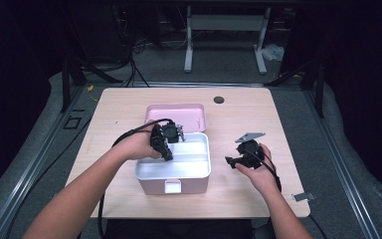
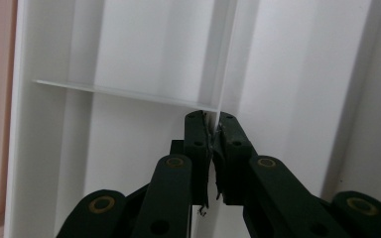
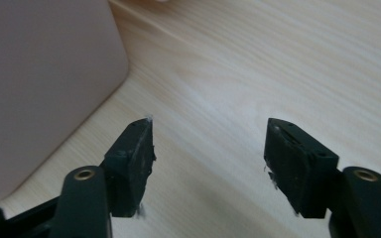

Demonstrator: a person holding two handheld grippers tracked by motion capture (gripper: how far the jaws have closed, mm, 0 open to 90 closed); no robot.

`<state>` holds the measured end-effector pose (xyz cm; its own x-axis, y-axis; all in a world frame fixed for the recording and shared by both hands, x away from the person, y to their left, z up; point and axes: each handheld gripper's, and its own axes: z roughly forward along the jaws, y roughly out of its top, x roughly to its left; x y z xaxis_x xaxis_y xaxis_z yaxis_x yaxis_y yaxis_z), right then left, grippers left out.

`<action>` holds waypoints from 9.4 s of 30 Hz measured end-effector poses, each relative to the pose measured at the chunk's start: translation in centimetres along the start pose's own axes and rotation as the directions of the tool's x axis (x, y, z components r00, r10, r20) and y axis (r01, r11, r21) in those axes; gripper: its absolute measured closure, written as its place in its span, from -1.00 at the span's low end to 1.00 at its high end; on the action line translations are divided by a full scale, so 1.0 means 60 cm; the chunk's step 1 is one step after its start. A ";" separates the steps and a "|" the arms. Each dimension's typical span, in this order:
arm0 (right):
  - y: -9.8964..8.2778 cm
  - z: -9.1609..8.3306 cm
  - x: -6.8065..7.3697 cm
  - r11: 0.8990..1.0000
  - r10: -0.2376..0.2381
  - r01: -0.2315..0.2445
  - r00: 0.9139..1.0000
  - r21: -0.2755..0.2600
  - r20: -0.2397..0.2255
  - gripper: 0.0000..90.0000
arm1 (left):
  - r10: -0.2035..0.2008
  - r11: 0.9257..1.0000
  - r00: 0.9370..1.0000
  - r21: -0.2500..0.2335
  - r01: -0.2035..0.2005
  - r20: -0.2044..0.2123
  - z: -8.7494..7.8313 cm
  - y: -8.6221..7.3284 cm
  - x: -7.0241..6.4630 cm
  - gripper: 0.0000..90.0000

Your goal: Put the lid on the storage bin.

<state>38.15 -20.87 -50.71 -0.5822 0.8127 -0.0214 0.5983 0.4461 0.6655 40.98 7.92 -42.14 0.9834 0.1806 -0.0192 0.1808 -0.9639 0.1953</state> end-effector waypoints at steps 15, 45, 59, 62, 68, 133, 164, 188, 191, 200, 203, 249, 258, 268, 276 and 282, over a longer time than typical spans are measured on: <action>0.155 0.036 -0.021 0.998 0.051 -0.049 0.998 -0.049 0.023 -0.02 | 0.034 0.999 0.999 0.012 -0.033 -0.039 0.001 0.003 -0.010 0.86; 0.283 0.138 -0.037 0.947 0.320 -0.319 0.947 0.031 -0.020 0.51 | 0.026 0.999 0.999 0.026 -0.025 -0.041 0.001 0.005 -0.010 0.86; 0.293 0.168 -0.025 0.940 0.331 -0.331 0.943 0.080 0.015 0.63 | 0.024 1.000 0.999 0.020 -0.023 -0.046 0.001 0.004 -0.011 0.86; 0.292 0.170 -0.027 0.936 0.343 -0.343 0.939 0.084 0.011 0.65 | 0.021 1.000 0.999 0.015 -0.020 -0.046 0.001 0.004 -0.011 0.86; 0.292 0.169 -0.026 0.929 0.364 -0.366 0.931 0.059 0.033 0.71 | 0.015 1.000 0.999 0.013 -0.014 -0.041 0.001 0.004 -0.010 0.86; 0.216 -0.098 0.094 0.909 0.018 0.008 0.998 -0.417 0.058 0.82 | -0.057 0.979 0.982 -0.202 0.019 -0.181 -0.056 -0.081 -0.033 0.19; 0.197 -0.108 0.100 0.904 0.013 -0.004 1.000 -0.427 0.017 0.75 | -0.473 0.750 0.880 -0.541 0.380 -0.038 -0.087 -0.272 0.006 0.54; 0.173 -0.115 0.109 0.901 0.006 -0.009 1.000 -0.434 -0.010 0.71 | -0.512 0.625 0.857 -0.665 0.410 0.047 -0.215 -0.233 0.057 1.00; 0.168 -0.116 0.110 0.900 0.002 -0.008 1.000 -0.436 -0.013 0.70 | -0.500 0.634 0.865 -0.661 0.402 0.046 -0.216 -0.225 0.056 1.00; 0.160 -0.119 0.111 0.902 -0.013 0.002 1.000 -0.431 -0.022 0.68 | -0.470 0.665 0.882 -0.645 0.376 0.030 -0.209 -0.211 0.047 1.00; 0.157 -0.121 0.110 0.903 -0.017 -0.004 0.999 -0.430 -0.044 0.65 | -0.462 0.674 0.887 -0.638 0.372 0.029 -0.204 -0.211 0.043 1.00; -0.002 -0.118 0.123 0.928 -0.054 -0.013 0.984 -0.373 -0.168 0.48 | -0.367 0.731 0.927 -0.594 0.337 0.074 -0.088 -0.242 -0.030 1.00; -0.006 -0.123 0.116 0.925 -0.055 -0.007 0.987 -0.381 -0.152 0.45 | -0.390 0.726 0.919 -0.597 0.340 0.049 -0.086 -0.255 -0.032 0.93; -0.016 -0.104 0.086 0.936 0.008 -0.037 0.996 -0.350 -0.085 0.26 | -0.467 0.726 0.884 -0.575 0.378 -0.008 -0.062 -0.301 -0.019 0.54; -0.031 -0.083 0.058 0.951 0.069 -0.082 0.996 -0.297 -0.053 0.17 | -0.539 0.686 0.842 -0.586 0.430 -0.013 -0.020 -0.348 -0.006 0.25; -0.037 -0.070 0.051 0.959 0.084 -0.092 0.996 -0.270 -0.042 0.10 | -0.562 0.668 0.827 -0.589 0.454 0.000 0.016 -0.367 -0.004 0.08</action>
<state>32.71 -20.96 -49.14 -0.5527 0.8308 0.0658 0.4788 0.2519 0.8410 36.77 28.91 -47.40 0.7114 0.6915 -0.1254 0.5576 -0.4469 0.6996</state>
